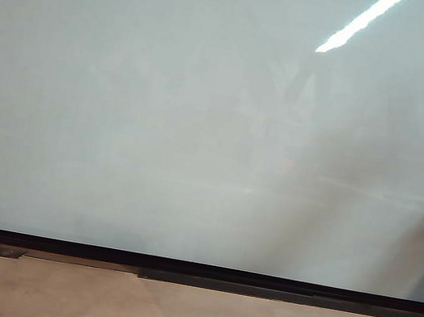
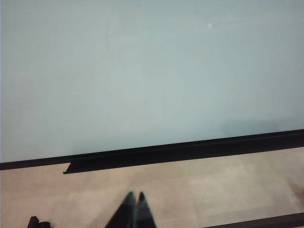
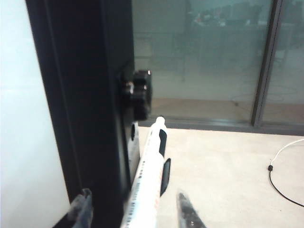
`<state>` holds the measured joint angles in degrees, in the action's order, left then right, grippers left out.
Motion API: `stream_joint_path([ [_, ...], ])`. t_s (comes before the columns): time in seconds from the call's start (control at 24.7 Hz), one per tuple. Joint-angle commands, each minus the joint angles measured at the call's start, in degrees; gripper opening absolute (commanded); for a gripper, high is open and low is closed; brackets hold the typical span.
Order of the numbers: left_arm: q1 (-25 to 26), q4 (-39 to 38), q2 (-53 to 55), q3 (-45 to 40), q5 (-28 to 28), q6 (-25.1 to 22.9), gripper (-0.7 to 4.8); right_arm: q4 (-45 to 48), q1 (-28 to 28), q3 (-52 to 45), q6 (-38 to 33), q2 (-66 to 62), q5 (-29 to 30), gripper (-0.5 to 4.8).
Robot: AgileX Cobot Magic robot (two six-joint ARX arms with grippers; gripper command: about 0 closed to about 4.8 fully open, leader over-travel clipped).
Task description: Pick up the pen on the shelf to the right of the whiteboard and draw a triangle.
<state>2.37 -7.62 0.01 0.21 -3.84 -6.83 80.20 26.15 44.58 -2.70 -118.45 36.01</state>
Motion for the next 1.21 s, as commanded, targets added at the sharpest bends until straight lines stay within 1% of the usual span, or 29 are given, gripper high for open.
stream_joint_path([
  [0.04, -0.02, 0.37, 0.00, 0.20, -0.02, -0.04, -0.05, 0.87, 0.02, 0.31, -0.26, 0.28, 0.11, 2.29],
  [0.4, -0.02, 0.37, 0.00, 0.20, -0.02, -0.04, -0.05, 0.87, 0.09, 0.33, -0.24, 0.28, 0.11, 2.28],
  [0.44, -0.02, 0.37, 0.00, 0.20, -0.02, -0.04, -0.05, 0.87, 0.09, 0.33, -0.24, 0.28, 0.11, 2.24],
  [0.57, -0.02, 0.37, 0.00, 0.20, -0.02, -0.04, -0.05, 0.87, 0.09, 0.33, -0.24, 0.28, 0.11, 1.65],
  [0.85, -0.02, 0.37, 0.00, 0.20, -0.02, -0.04, -0.05, 0.85, 0.09, 0.31, -0.24, 0.28, 0.13, 1.46],
  [1.21, -0.02, 0.37, 0.00, 0.20, -0.02, -0.04, -0.05, 0.83, 0.09, 0.31, -0.24, 0.28, 0.11, 1.42],
])
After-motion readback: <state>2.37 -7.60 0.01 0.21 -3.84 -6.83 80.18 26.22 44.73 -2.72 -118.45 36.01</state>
